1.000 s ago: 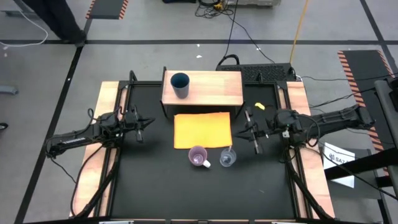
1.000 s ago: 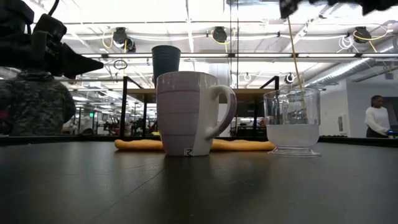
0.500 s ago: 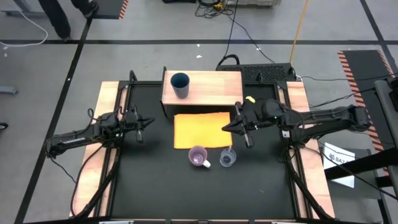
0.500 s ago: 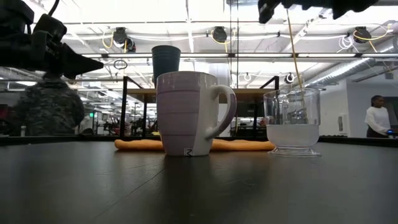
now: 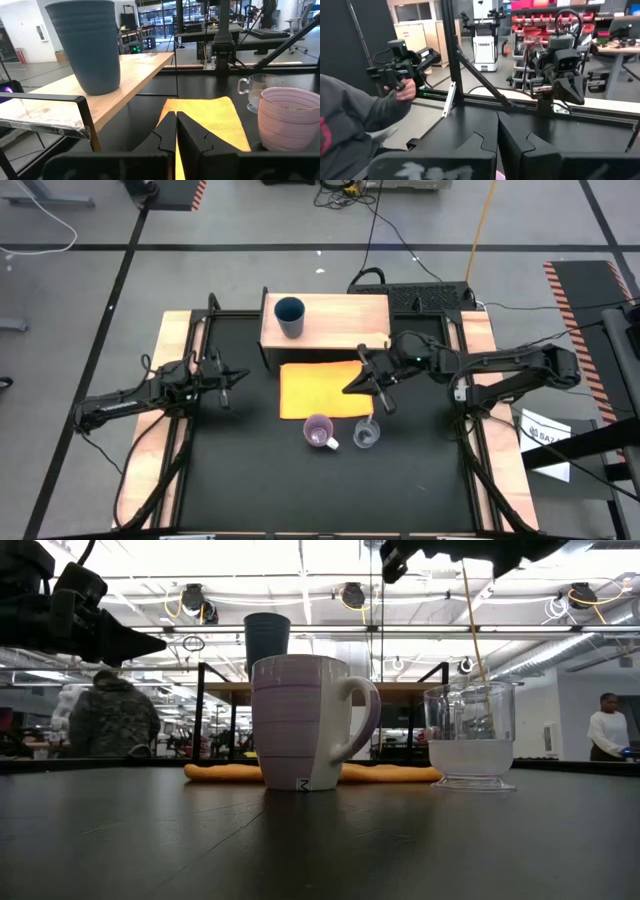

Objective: Stack small to large cups/mugs on shelf
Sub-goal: Put the purple mug on the shelf

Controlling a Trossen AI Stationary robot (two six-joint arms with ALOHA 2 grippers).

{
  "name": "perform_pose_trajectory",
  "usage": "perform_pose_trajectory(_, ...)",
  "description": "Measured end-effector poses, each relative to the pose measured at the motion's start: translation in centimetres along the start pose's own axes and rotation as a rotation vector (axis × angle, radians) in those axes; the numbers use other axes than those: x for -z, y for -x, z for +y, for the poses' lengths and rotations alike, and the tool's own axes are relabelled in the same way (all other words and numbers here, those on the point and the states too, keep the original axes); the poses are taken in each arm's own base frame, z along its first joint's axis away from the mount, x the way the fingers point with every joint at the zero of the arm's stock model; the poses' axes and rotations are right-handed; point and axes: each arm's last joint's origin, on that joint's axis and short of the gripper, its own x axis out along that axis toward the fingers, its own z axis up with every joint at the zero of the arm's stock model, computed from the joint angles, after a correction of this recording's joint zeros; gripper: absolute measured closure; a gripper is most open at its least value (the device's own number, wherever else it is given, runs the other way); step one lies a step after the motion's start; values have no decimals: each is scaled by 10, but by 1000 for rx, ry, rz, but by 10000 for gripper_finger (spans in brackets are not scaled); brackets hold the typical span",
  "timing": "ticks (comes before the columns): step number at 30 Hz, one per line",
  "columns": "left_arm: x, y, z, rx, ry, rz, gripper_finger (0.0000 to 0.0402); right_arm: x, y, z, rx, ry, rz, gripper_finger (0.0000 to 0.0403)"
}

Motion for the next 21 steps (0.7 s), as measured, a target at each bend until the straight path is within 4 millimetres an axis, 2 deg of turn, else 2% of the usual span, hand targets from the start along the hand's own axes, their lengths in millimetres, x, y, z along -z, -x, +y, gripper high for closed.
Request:
perform_pose_trajectory(12,0,0,0,0,-1,0,385,-4,-33,-19,0,-46,87,403)
perform_pose_trajectory(21,0,0,0,0,-1,0,385,9,-48,-24,-13,-81,258,403)
